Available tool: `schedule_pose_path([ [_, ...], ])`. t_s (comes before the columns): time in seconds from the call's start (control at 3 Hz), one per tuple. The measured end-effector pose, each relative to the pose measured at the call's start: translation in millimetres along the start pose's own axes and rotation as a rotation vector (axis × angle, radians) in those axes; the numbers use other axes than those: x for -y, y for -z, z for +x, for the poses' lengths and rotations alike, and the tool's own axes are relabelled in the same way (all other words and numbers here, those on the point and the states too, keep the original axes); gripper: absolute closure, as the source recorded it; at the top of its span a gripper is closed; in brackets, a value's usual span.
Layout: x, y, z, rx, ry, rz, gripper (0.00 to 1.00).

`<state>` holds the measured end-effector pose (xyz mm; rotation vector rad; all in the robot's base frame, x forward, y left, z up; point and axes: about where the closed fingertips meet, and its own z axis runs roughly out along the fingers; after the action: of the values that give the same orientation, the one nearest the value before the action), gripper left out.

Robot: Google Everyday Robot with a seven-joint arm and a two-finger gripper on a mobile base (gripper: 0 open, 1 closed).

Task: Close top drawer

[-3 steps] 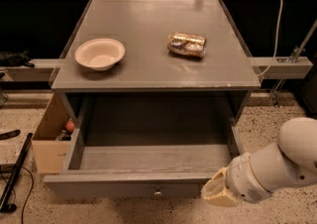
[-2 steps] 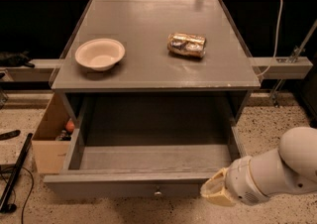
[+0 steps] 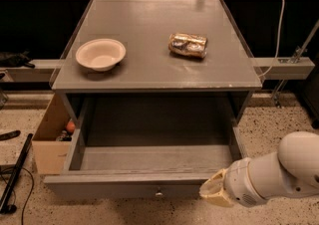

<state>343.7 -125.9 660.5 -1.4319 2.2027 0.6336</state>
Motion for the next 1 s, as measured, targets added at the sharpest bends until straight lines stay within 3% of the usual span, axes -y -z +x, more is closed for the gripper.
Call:
schedule_pose_path([
  [1.0,14,-17,-10,0.002,-0.003,0.004,0.04],
])
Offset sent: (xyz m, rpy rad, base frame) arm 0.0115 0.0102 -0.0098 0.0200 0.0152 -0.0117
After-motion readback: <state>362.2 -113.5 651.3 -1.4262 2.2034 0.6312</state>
